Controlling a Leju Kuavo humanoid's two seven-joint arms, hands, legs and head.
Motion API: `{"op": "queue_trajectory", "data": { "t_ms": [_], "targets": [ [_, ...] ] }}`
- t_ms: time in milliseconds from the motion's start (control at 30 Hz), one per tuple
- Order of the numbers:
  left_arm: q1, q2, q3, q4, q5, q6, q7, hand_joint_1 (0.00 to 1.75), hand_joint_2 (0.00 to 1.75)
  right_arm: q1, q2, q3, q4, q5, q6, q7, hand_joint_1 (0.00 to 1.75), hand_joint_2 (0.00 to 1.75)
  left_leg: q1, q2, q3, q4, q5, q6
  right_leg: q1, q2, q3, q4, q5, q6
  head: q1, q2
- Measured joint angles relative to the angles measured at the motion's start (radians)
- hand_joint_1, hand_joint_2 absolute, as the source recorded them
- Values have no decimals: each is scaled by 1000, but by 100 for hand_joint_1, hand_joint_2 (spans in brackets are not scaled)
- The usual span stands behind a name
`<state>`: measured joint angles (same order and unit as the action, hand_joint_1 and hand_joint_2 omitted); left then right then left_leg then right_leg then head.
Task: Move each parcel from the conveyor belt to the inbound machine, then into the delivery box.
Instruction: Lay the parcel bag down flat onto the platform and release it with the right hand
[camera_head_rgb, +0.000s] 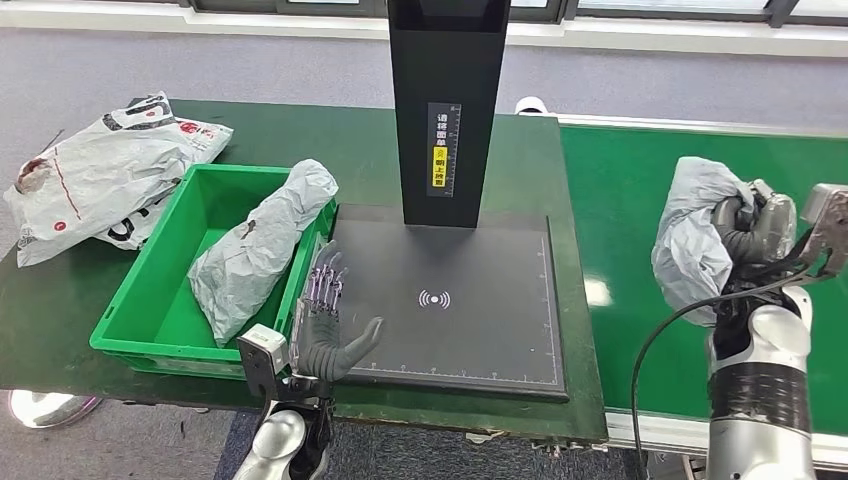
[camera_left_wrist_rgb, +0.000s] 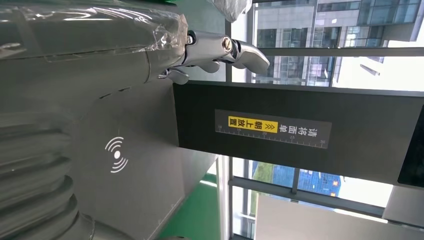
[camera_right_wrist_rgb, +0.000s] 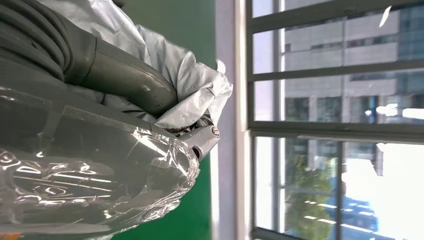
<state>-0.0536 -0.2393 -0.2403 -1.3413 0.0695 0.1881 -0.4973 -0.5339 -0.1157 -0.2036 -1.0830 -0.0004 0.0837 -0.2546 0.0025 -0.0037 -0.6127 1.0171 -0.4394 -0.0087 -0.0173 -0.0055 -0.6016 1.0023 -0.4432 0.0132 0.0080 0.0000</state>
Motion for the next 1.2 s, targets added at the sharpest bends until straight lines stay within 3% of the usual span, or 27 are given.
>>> {"op": "queue_trajectory", "data": {
  "t_ms": [233, 633, 700, 767, 833, 1200],
  "targets": [
    [-2, -13, -3, -4, -2, 6, 10, 0, 175, -32, 51, 160, -11, 64, -46, 38, 175, 175, 0, 2, 1, 0, 1, -1, 0, 3, -1, 1, 0, 0, 0, 0],
    [-3, -17, -6, -18, -5, 39, 22, 0, 175, -139, 225, 450, 260, 78, -54, 56, 175, 175, 1, 2, 1, 0, 1, -2, 1, 2, -1, 2, -1, -1, 0, 0],
    [-3, -17, -6, -22, -4, 46, 22, 0, 175, -152, 251, 491, 308, 72, -41, 56, 134, 175, 1, 2, 1, 0, 1, -2, 1, 2, -1, 2, -1, -1, 0, 0],
    [-3, -16, -6, -24, 0, 52, 22, 0, 175, -162, 274, 526, 355, 63, -25, 56, 47, 175, 1, 3, 1, 0, 1, -2, 1, 2, -1, 2, -1, -1, 0, 0],
    [-3, -15, -6, -24, 6, 54, 20, 0, 175, -168, 292, 555, 395, 54, -5, 55, 0, 175, 1, 2, 1, 0, 1, -2, 1, 2, -1, 2, -1, -1, 0, 0],
    [-15, -10, -6, -14, 21, 55, 13, 0, 175, -184, 331, 633, 543, -27, 136, 69, 0, 175, 1, 2, 1, 0, 1, -2, 1, 2, -1, 1, -1, -1, 0, 0]
  ]
}}
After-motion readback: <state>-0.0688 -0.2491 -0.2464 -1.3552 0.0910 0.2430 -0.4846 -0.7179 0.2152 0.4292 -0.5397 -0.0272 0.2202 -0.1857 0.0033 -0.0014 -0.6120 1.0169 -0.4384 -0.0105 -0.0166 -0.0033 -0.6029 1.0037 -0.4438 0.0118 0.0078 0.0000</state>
